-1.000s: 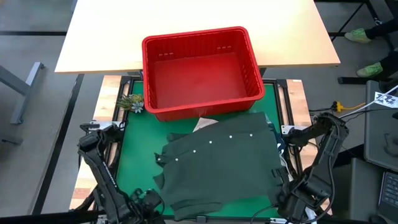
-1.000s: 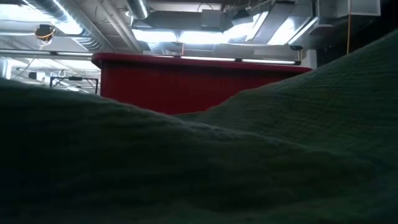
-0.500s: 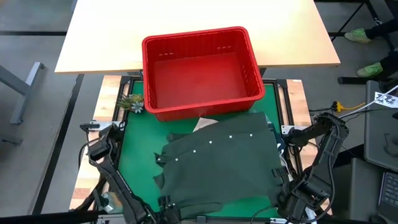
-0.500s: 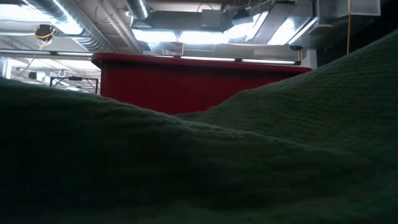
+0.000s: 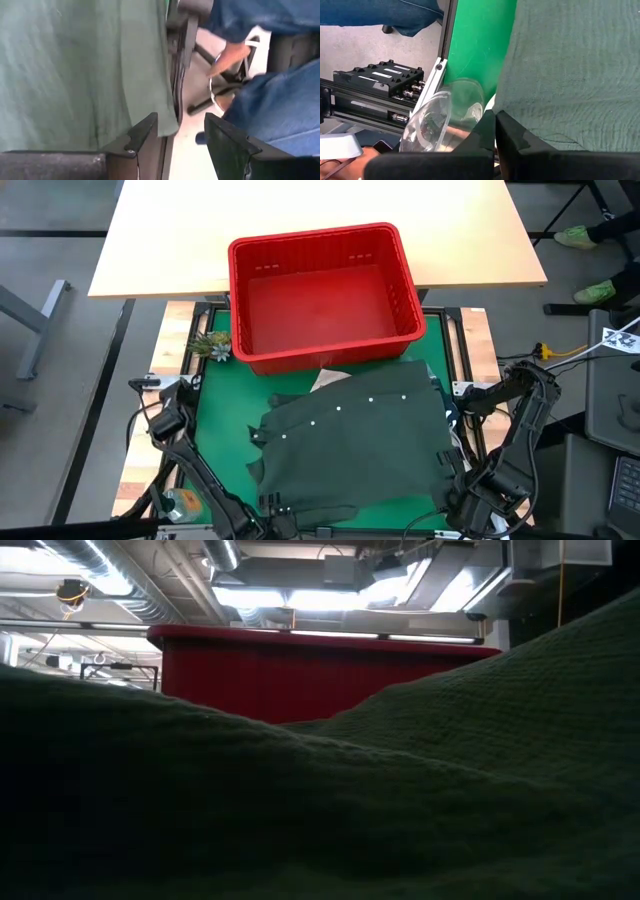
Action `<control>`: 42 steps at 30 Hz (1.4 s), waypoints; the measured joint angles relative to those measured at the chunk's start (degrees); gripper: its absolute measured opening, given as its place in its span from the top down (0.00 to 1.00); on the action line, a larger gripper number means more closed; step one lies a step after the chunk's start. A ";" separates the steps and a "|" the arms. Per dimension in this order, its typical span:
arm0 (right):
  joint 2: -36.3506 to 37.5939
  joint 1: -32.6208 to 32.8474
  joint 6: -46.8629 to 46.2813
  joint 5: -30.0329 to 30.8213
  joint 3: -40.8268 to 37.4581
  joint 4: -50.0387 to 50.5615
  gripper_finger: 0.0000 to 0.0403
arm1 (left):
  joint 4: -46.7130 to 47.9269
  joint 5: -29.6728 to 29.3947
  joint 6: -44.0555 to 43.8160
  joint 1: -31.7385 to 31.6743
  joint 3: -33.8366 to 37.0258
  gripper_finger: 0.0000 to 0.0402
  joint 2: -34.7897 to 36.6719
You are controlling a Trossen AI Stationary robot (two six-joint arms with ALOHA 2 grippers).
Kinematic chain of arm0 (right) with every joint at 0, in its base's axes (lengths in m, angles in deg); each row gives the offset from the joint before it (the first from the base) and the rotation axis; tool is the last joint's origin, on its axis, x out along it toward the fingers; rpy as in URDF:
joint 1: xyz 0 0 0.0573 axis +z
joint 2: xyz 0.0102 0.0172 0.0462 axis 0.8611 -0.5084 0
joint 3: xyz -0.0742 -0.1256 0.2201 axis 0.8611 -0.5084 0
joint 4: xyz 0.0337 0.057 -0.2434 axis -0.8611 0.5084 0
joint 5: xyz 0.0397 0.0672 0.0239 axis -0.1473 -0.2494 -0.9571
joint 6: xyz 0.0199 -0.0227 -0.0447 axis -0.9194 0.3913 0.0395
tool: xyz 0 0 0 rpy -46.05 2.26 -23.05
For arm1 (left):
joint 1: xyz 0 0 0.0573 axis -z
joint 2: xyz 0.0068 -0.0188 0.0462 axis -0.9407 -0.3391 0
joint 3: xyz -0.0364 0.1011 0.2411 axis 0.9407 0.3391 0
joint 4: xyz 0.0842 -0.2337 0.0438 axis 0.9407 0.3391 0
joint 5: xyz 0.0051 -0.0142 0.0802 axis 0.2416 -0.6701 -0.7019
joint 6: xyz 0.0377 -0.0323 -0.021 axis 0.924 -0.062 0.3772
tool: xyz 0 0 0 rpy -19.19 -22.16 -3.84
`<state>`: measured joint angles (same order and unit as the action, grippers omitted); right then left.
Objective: Fold laundry
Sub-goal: Fold the patterned white shirt
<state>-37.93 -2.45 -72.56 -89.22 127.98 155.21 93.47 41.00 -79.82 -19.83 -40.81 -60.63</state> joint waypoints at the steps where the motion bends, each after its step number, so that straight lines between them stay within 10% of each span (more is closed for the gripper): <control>1: 0.00 0.00 0.00 0.00 0.00 0.02 1.00 | -0.04 0.71 0.03 0.00 0.00 0.62 -0.57; 34: 0.00 0.00 0.00 0.55 0.02 0.00 1.00 | -1.84 6.05 3.37 -2.51 3.76 0.62 -3.08; 42: 0.00 0.00 0.00 0.55 0.02 0.02 1.00 | -1.34 5.82 -0.31 -2.36 3.82 0.89 -3.08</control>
<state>-37.93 -2.45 -72.56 -88.67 128.00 155.23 92.13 46.82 -80.12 -22.19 -36.99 -63.71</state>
